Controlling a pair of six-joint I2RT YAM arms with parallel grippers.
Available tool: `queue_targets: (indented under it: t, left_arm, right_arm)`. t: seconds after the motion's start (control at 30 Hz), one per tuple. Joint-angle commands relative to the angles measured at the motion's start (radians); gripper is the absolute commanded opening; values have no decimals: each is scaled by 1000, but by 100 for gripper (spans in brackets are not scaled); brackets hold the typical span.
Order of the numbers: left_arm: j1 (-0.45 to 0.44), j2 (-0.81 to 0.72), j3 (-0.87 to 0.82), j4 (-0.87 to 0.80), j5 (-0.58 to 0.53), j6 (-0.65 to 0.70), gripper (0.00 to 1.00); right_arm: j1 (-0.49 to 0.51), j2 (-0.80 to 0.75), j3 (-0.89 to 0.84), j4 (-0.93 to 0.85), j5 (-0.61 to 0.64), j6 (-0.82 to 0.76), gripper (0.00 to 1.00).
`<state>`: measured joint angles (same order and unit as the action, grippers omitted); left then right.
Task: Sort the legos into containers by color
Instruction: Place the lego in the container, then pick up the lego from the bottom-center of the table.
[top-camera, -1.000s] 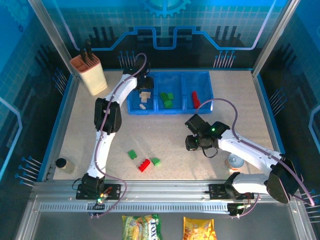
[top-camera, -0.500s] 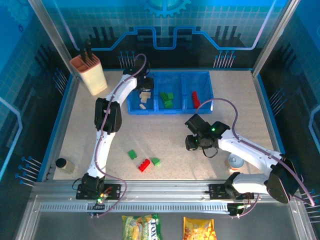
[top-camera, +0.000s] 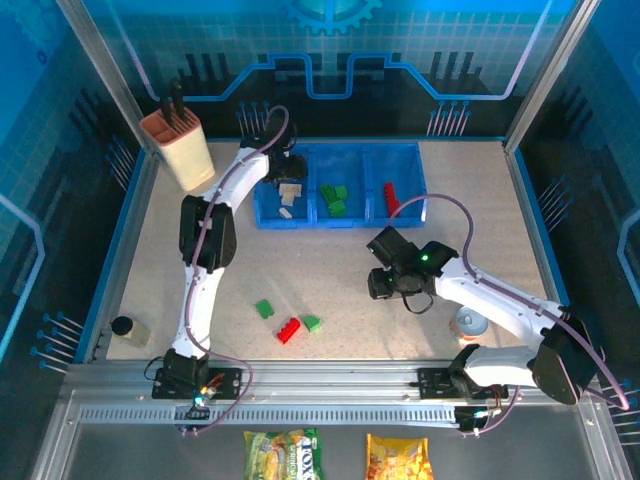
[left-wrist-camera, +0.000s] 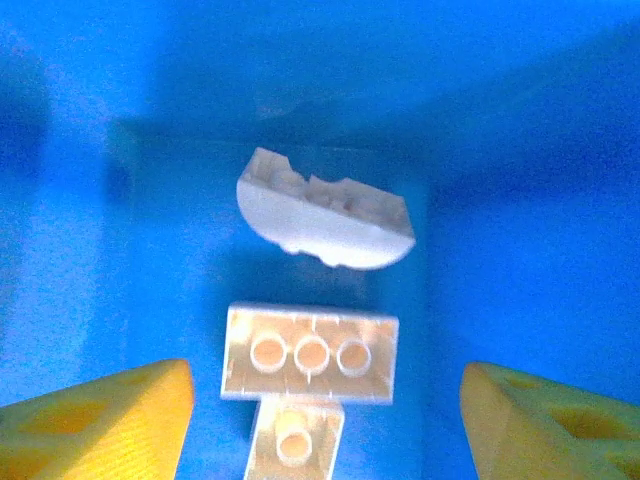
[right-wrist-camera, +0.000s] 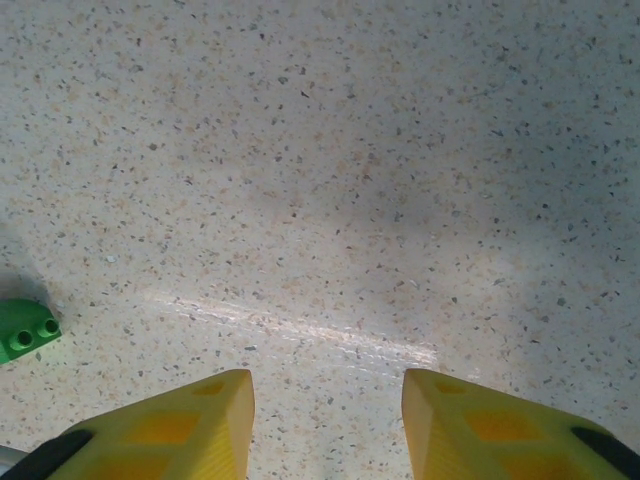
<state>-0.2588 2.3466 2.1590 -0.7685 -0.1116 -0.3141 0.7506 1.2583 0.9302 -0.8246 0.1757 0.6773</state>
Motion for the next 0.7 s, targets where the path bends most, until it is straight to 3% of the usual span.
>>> queue_targets:
  t: [0.0,0.43,0.67]
  left_arm:
    - [1,-130,-82,9,50,-5,71]
    - [3,-538,-594,-11,115,7,72]
    - [20,-749,-778,-80,105,39,72]
  right_arm:
    - [29,27,39,8,11,4,45]
    - [184,204,187,7,36,25,44]
    - [298,326,289,-5,48,44,44]
